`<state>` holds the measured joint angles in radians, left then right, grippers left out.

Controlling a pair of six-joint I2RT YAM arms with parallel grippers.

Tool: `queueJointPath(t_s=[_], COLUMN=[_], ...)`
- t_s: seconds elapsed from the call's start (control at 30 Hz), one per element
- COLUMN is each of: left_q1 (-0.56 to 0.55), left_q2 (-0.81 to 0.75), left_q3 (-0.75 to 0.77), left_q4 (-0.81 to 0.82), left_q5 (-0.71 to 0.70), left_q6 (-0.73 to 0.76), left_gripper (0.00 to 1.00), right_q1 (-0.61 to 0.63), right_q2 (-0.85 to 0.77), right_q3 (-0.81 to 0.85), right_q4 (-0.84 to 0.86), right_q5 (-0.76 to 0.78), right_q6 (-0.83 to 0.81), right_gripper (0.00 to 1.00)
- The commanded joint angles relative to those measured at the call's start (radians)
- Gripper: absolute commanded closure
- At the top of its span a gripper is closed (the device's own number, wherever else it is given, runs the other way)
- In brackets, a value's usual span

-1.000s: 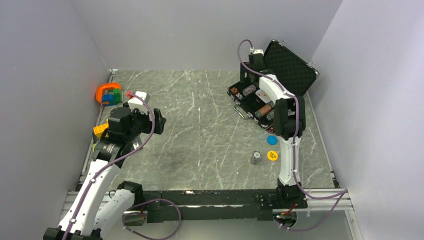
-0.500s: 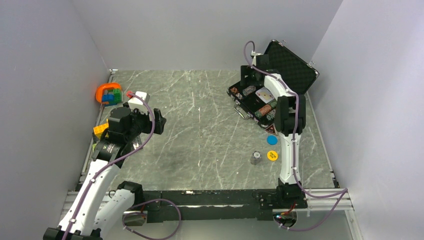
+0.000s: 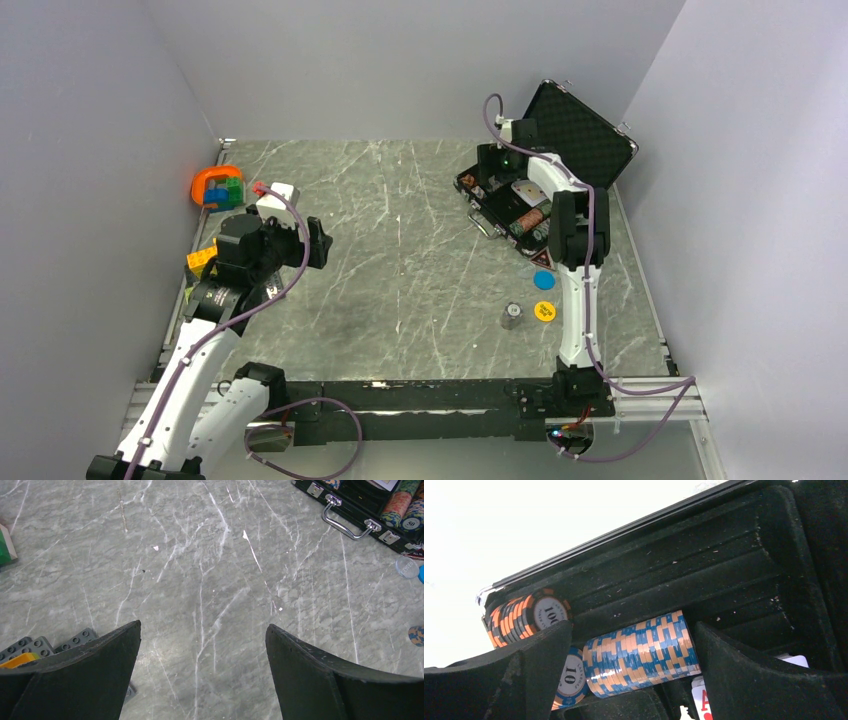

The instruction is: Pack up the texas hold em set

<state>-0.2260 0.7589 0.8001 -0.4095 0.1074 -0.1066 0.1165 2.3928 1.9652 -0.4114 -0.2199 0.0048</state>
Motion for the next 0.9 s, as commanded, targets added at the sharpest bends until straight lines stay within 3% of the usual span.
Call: queueJointPath(t_s=[0.0, 0.23, 0.6, 0.87], left_q1=[-0.004, -0.004, -0.004, -0.004], left_q2=[-0.003, -0.003, -0.003, -0.006], left_q3=[0.019, 0.020, 0.021, 0.020], left_q4=[0.018, 0.017, 0.015, 0.018], left_q5=[-0.002, -0.001, -0.001, 0.000], left_q6=[0.001, 0.001, 0.001, 0.001], left_gripper=[0.02, 0.02, 0.02, 0.02], right_q1=[0.004, 0.011, 0.010, -0.018], right_q2=[-0.074, -0.108, -0.111, -0.153], right_q3=[-0.058, -0.117, -0.110, -0.117], right_q4=[0.004, 0.013, 0.046, 0.079], right_q5=[-0.101, -0.142, 0.061, 0.026], right_q6=[-0.038, -0.043, 0.056, 0.082], right_gripper=[0.04, 0.04, 0.00, 0.00])
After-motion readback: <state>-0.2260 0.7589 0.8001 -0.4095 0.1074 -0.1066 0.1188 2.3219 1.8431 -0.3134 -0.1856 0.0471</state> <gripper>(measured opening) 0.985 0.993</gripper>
